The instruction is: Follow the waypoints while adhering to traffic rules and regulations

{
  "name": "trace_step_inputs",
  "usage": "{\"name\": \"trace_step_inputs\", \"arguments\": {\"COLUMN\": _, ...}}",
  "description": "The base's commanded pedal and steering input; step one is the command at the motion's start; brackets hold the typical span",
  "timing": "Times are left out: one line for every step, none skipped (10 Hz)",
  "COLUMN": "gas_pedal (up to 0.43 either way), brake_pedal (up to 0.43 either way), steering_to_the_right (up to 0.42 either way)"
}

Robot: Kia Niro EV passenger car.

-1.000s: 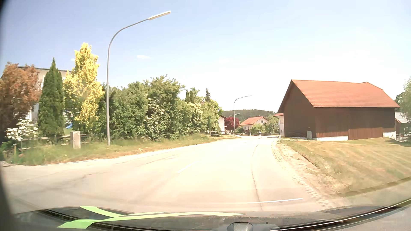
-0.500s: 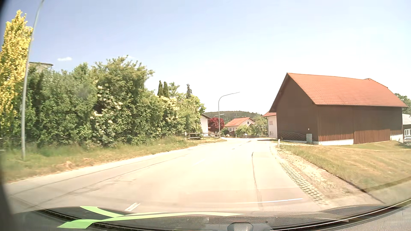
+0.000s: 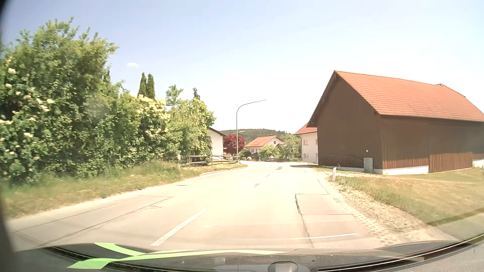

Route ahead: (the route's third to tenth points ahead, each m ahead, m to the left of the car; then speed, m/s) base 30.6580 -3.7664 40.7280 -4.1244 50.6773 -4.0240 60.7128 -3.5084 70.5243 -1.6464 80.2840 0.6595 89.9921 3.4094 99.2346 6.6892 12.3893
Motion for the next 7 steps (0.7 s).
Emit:
{"name": "trace_step_inputs", "arguments": {"gas_pedal": 0.11, "brake_pedal": 0.0, "steering_to_the_right": 0.045}}
{"name": "trace_step_inputs", "arguments": {"gas_pedal": 0.11, "brake_pedal": 0.0, "steering_to_the_right": 0.044}}
{"name": "trace_step_inputs", "arguments": {"gas_pedal": 0.11, "brake_pedal": 0.0, "steering_to_the_right": 0.044}}
{"name": "trace_step_inputs", "arguments": {"gas_pedal": 0.11, "brake_pedal": 0.0, "steering_to_the_right": 0.041}}
{"name": "trace_step_inputs", "arguments": {"gas_pedal": 0.11, "brake_pedal": 0.0, "steering_to_the_right": 0.036}}
{"name": "trace_step_inputs", "arguments": {"gas_pedal": 0.11, "brake_pedal": 0.0, "steering_to_the_right": 0.033}}
{"name": "trace_step_inputs", "arguments": {"gas_pedal": 0.11, "brake_pedal": 0.0, "steering_to_the_right": 0.024}}
